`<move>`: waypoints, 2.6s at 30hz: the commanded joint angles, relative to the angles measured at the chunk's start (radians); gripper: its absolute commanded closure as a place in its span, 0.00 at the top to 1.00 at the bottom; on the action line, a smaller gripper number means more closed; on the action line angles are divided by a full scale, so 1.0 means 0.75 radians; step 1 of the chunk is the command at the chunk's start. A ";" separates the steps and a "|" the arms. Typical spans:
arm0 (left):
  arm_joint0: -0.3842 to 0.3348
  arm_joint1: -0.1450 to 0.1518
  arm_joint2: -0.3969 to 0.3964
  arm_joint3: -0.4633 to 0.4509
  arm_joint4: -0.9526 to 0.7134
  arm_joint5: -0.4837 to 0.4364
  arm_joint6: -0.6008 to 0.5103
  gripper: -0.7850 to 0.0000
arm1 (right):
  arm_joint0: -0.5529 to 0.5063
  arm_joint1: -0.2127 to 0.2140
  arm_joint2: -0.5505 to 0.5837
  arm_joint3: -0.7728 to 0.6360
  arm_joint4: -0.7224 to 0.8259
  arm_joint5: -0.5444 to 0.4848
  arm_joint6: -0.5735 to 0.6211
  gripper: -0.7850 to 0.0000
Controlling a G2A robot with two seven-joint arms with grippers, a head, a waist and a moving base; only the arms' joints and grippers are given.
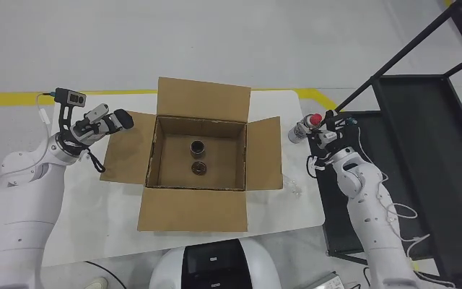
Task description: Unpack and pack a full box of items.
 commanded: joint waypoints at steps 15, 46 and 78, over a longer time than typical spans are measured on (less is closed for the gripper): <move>0.000 0.000 0.000 0.000 0.000 0.000 0.000 1.00 | 0.197 -0.021 -0.132 0.397 -0.078 0.147 -0.109 1.00; 0.000 0.000 0.000 0.000 0.000 0.000 0.000 1.00 | 0.142 0.005 -0.043 -0.004 0.179 -0.148 -0.248 0.00; 0.000 0.000 0.000 0.000 0.000 0.000 0.000 1.00 | -0.031 0.027 -0.392 -0.769 0.815 -0.048 0.870 0.00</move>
